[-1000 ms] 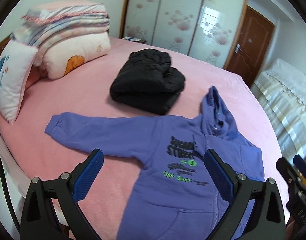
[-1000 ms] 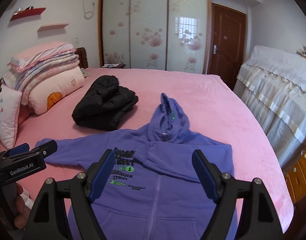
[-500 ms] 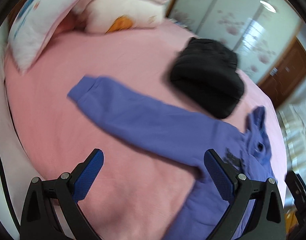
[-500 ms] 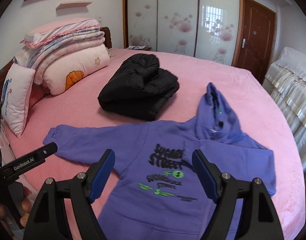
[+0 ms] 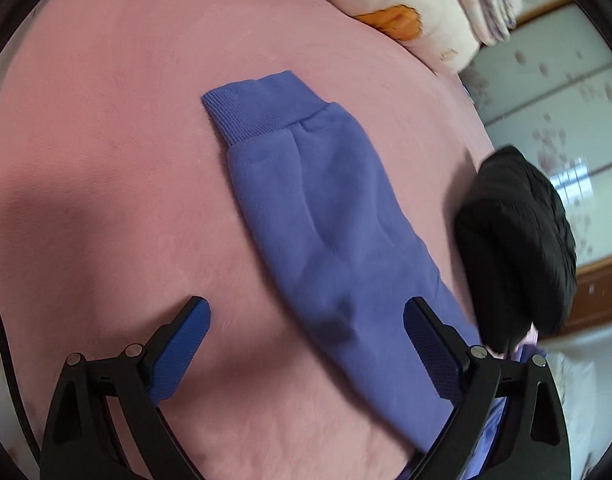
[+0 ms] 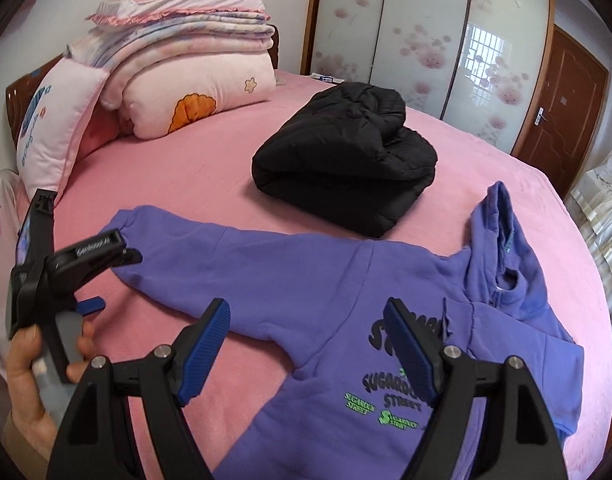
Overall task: Fold large clothes
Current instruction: 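Grasp the cuff of the other sleeve with the left gripper, then fold the held sleeve across the hoodie front with the left gripper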
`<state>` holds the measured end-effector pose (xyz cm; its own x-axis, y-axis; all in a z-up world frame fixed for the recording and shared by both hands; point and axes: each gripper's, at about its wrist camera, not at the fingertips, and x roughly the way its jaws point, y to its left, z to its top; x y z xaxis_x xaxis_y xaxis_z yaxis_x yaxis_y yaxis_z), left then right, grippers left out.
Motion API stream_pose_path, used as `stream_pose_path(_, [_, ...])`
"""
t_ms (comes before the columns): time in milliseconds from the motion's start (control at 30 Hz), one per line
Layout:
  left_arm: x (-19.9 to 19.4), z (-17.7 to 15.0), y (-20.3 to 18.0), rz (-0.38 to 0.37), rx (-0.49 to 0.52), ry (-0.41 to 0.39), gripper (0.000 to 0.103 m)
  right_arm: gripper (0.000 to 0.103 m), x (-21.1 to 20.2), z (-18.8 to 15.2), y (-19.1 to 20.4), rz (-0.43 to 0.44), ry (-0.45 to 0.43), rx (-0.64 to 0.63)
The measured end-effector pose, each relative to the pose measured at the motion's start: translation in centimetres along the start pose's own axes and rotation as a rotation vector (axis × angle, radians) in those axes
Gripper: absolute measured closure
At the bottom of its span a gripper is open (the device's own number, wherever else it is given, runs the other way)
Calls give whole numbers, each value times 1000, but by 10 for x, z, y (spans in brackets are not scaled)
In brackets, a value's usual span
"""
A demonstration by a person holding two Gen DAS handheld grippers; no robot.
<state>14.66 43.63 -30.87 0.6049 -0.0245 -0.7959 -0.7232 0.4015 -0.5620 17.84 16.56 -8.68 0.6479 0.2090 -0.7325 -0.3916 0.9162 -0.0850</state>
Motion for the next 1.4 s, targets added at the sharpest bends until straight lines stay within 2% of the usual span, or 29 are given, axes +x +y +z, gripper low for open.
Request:
stream_pose_path(33, [4, 2, -1, 0, 2, -2, 10, 23, 6, 0, 0, -6, 4, -1])
stream_pose_path(100, [13, 5, -8, 1, 36, -9, 22, 23, 16, 2, -2, -27, 12, 0])
stream_pose_path(167, [20, 10, -15, -9, 73, -2, 47, 23, 29, 4, -7, -66, 28, 4])
stream_pose_path(233, [29, 15, -24, -8, 96, 12, 53, 24, 41, 8, -13, -95, 42, 22])
stream_pose_path(333, [38, 17, -34, -7, 138, 29, 90, 26, 57, 15, -23, -123, 54, 69])
stream_pose_path(367, [42, 25, -36, -12, 141, 33, 93, 27, 59, 16, -25, -127, 54, 79])
stream_pose_path(567, [4, 12, -73, -10, 253, -82, 96, 30, 67, 20, -30, -137, 62, 106])
stream_pose_path(800, [-59, -31, -145, -139, 473, -148, 96, 32, 43, 15, -45, -172, 40, 113])
stream_pose_path(967, [-93, -89, -208, -259, 629, -135, 96, 32, 10, 6, -89, -240, 27, 169])
stream_pose_path(1067, [-95, -127, -236, -287, 708, -105, 96, 32, -13, -5, -125, -290, 24, 220])
stream_pose_path(1200, [-81, -173, -258, -287, 782, -16, 96, 32, -34, -27, -169, -346, 55, 282])
stream_pose_path(1400, [-50, -249, -272, -214, 923, 72, 96, 32, -53, -64, -211, -399, 94, 333])
